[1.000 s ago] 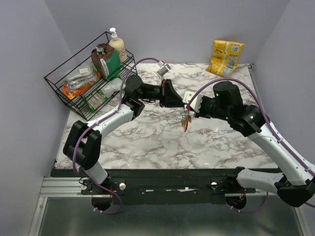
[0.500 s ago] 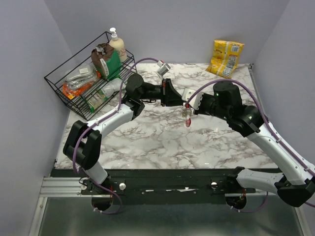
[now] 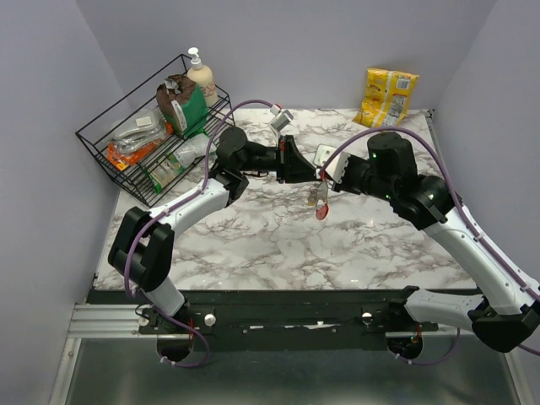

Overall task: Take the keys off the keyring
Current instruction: Remove the key from the keyring.

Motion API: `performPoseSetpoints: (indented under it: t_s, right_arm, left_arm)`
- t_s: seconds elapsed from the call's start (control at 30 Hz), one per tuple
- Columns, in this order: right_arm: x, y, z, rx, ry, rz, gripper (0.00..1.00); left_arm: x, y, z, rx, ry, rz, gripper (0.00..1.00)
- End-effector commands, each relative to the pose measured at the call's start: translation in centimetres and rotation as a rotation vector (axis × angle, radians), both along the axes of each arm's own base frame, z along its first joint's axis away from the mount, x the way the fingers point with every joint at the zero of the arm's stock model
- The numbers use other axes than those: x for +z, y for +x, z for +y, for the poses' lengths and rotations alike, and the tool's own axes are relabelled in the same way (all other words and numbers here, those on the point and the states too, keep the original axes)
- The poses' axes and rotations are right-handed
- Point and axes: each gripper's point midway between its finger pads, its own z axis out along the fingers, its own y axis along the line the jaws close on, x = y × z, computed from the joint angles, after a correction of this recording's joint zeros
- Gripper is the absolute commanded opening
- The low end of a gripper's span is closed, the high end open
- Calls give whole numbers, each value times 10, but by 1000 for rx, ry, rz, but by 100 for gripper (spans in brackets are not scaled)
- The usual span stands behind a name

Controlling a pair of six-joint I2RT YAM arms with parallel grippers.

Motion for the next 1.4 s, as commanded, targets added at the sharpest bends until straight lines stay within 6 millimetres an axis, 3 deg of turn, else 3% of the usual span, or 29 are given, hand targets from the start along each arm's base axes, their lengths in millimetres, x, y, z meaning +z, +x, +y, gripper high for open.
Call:
performPoseSetpoints:
  t_s: [0.0,0.37,0.67,1.13,1.37]
  right_arm:
    - [40,21,-17,-109,81,-104,1]
    - [55,3,-3,-12,231,-18,1]
    - [47,-8,10,59,268,55,1]
    - [56,-28,16,148,324,126,1]
    - [46,-34,11,156,304,135,1]
  left_arm:
    - [-6,-24,6,-102,30,2,0]
    - [2,-30,7,-127,13,-22,0]
    - [16,-40,12,-157,-23,-50,0]
    - [41,-63,26,-218,-86,-113,0]
    - [52,-69,30,-230,-118,-129,0]
